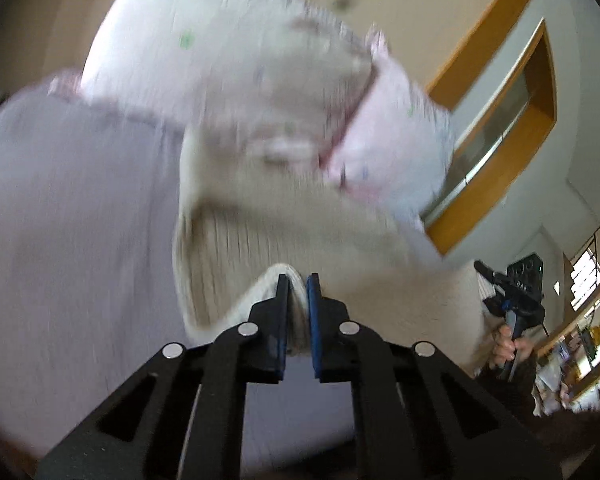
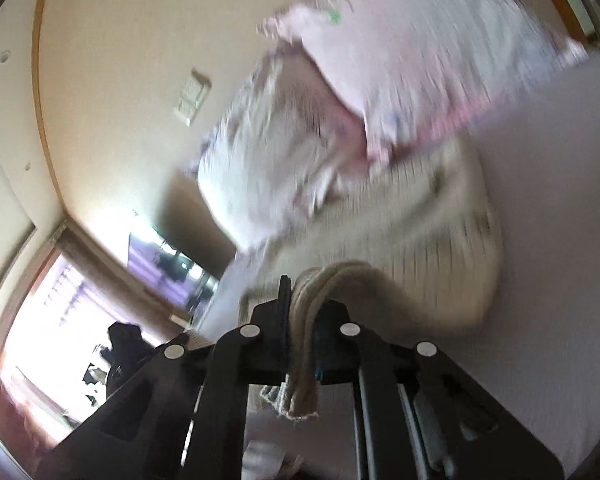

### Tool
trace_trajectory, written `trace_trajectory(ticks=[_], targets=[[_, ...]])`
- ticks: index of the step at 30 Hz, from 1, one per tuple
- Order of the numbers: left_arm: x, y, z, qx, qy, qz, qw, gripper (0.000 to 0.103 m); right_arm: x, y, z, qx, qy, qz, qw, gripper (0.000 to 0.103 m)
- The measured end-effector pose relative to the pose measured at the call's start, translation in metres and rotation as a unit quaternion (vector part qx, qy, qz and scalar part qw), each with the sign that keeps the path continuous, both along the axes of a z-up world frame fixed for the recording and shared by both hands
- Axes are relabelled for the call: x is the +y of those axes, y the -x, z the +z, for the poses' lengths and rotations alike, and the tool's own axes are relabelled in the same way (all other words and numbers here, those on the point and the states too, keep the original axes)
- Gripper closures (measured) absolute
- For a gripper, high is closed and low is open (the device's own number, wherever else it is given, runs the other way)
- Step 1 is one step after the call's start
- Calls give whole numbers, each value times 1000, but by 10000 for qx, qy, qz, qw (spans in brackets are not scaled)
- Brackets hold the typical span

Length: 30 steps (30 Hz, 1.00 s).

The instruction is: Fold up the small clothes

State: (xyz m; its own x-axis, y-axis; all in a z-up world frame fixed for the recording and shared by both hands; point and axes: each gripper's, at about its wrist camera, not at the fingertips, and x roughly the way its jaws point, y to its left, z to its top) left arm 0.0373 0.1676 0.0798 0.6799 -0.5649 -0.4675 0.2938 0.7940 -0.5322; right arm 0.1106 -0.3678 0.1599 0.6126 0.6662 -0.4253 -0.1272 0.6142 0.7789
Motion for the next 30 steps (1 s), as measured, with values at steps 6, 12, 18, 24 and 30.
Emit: trace_trajectory(ticks=[6, 12, 18, 24, 30], targets=[[-2, -146, 4, -178, -148, 977, 9950, 96, -13, -144, -45, 561, 42, -1201, 9912, 91], [29, -191, -31, 761, 369, 1324, 9876, 87, -3, -192, -100, 1245, 438, -1562, 9789, 33], [24, -164, -31, 842, -116, 937, 9920, 44, -4, -170, -69, 294, 701, -1591, 9843, 14], [-10, -179, -20, 502, -1024, 604, 9916, 48, 0, -177, -77, 410, 623, -1392, 9875, 14], [-27, -219, -39, 1112, -1402, 470, 9827, 69, 4, -176, -76, 370, 629, -1201, 9901, 14]])
